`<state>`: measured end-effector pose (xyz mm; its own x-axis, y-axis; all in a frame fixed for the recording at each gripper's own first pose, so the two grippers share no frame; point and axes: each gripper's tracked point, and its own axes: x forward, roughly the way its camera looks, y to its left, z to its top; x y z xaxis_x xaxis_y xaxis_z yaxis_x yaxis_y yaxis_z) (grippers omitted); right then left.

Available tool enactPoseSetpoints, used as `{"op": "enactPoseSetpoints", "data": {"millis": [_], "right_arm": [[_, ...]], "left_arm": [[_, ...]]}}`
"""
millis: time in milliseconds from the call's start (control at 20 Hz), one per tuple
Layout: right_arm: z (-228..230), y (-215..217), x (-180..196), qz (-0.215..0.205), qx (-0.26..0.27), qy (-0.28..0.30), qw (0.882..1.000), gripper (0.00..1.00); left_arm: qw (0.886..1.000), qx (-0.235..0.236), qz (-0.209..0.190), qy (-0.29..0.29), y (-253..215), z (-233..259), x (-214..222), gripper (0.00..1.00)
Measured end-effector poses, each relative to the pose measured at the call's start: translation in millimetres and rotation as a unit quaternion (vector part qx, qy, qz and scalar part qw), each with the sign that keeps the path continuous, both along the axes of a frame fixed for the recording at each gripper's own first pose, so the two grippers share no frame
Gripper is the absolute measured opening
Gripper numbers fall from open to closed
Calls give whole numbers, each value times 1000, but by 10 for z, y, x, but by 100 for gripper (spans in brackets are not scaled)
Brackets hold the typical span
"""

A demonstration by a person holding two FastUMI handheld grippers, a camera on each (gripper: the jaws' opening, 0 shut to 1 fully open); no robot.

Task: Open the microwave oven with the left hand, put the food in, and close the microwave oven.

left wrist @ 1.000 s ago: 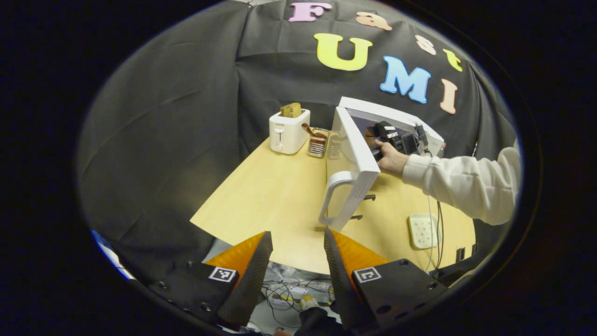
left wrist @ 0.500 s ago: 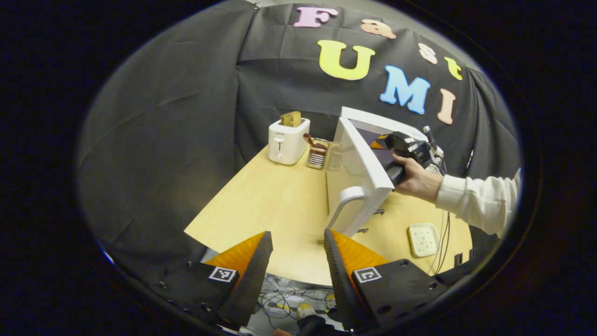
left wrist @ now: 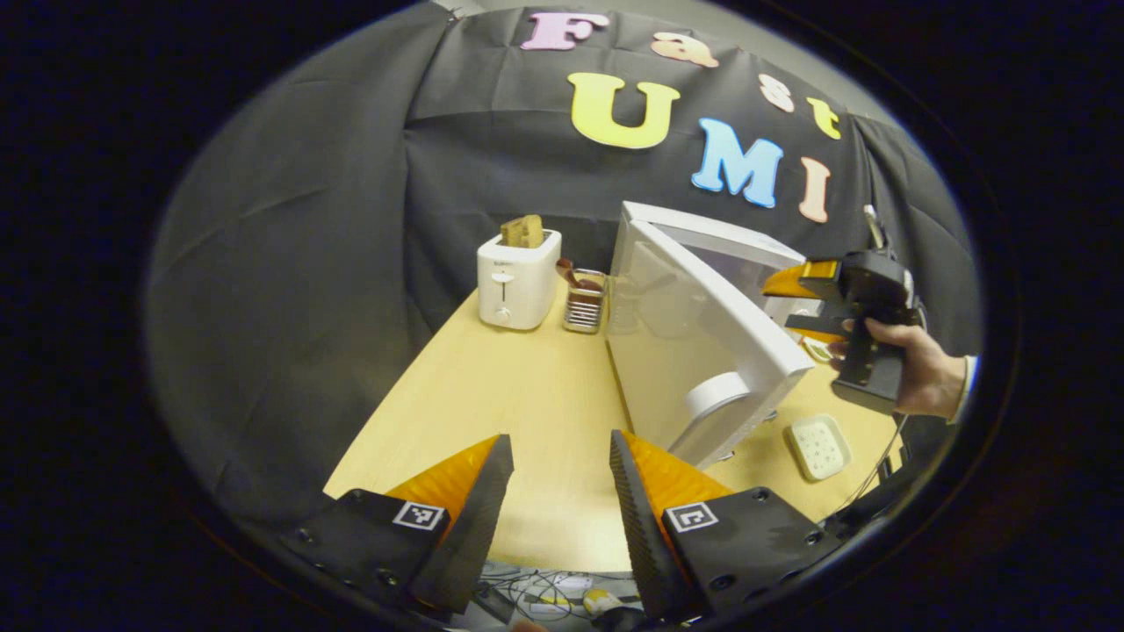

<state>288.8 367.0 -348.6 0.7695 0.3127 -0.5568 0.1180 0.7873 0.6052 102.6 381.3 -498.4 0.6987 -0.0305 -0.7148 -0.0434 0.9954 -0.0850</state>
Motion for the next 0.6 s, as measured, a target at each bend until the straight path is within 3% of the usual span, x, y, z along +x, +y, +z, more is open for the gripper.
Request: {"op": "enactPoseSetpoints", "data": {"millis": [150,250,300,550,600], "right_arm": [[192,-286,-265,10,-25,-27,999,98],[493,-424,-427,31,-38,-85,995,98],[586,-494,-545,42,-48,-104,993,98],[921,-881,-1115,105,-91,-145,980,98],[1072,-986,-1238,113,-89,-166,976,98]], "left_arm": [[1000,0,-27,2,-155,-117,35,71],[999,-9,-36,9,-285,-183,33,71],[999,-16,-39,13,-366,-199,36,77],[999,-13,-45,23,-649,-299,101,71],[998,-7,-50,21,-714,-281,121,77]]}}
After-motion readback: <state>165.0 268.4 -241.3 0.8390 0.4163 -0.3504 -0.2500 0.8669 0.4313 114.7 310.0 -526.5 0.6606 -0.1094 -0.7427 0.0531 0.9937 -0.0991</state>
